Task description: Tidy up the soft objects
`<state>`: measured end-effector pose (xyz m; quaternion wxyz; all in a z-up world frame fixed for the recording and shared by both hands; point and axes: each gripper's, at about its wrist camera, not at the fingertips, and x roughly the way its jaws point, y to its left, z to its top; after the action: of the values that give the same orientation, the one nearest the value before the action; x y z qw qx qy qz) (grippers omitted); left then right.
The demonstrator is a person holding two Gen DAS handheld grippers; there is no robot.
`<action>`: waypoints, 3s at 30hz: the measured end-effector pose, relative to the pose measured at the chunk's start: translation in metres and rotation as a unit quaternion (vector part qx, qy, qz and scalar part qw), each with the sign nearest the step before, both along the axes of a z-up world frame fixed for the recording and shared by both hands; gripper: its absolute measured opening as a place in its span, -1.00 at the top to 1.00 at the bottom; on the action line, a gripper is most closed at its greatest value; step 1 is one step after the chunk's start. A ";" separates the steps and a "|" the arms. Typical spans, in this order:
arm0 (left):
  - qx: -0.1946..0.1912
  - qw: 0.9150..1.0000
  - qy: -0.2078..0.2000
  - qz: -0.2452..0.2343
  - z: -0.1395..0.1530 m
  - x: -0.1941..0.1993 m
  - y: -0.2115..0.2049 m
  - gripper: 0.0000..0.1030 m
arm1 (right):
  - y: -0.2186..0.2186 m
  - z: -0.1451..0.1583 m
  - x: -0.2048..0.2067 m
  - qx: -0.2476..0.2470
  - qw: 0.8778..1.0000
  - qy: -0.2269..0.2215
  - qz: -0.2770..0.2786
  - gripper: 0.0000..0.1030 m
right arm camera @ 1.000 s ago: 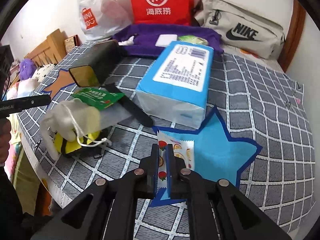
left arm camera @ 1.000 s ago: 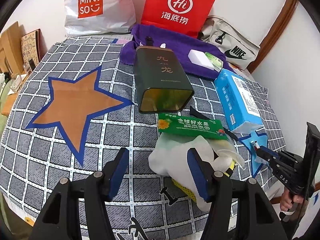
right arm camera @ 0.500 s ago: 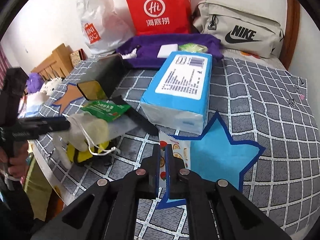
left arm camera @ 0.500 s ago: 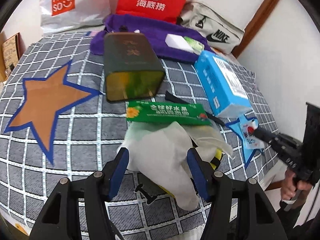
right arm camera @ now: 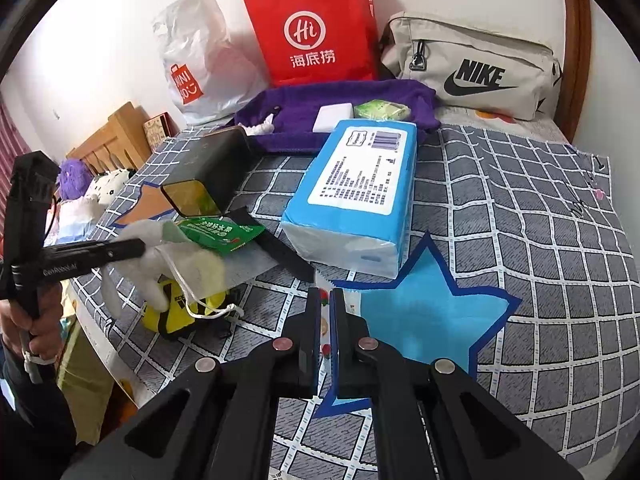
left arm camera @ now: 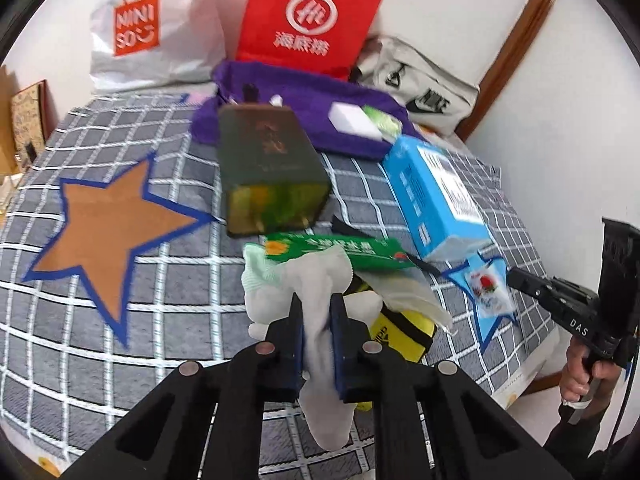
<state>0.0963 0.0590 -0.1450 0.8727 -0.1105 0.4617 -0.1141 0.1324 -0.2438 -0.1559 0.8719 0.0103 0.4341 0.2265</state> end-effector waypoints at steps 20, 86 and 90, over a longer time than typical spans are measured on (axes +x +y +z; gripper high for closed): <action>-0.007 0.999 -0.033 0.037 0.026 -0.011 0.016 0.78 | 0.016 -0.047 0.009 -0.024 0.999 0.042 -0.006 -0.25; 0.016 0.996 -0.073 0.047 0.107 0.120 0.008 0.77 | 0.016 0.116 0.140 0.016 0.994 -0.111 -0.016 0.72; 0.020 0.996 -0.075 0.045 0.113 0.142 0.008 0.77 | 0.019 0.121 0.163 0.018 0.993 -0.117 -0.016 0.72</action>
<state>0.2388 0.0669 -0.0319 0.9112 -0.1044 0.3916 -0.0733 0.2953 -0.2251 -0.0348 0.9200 0.0061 0.3246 0.2194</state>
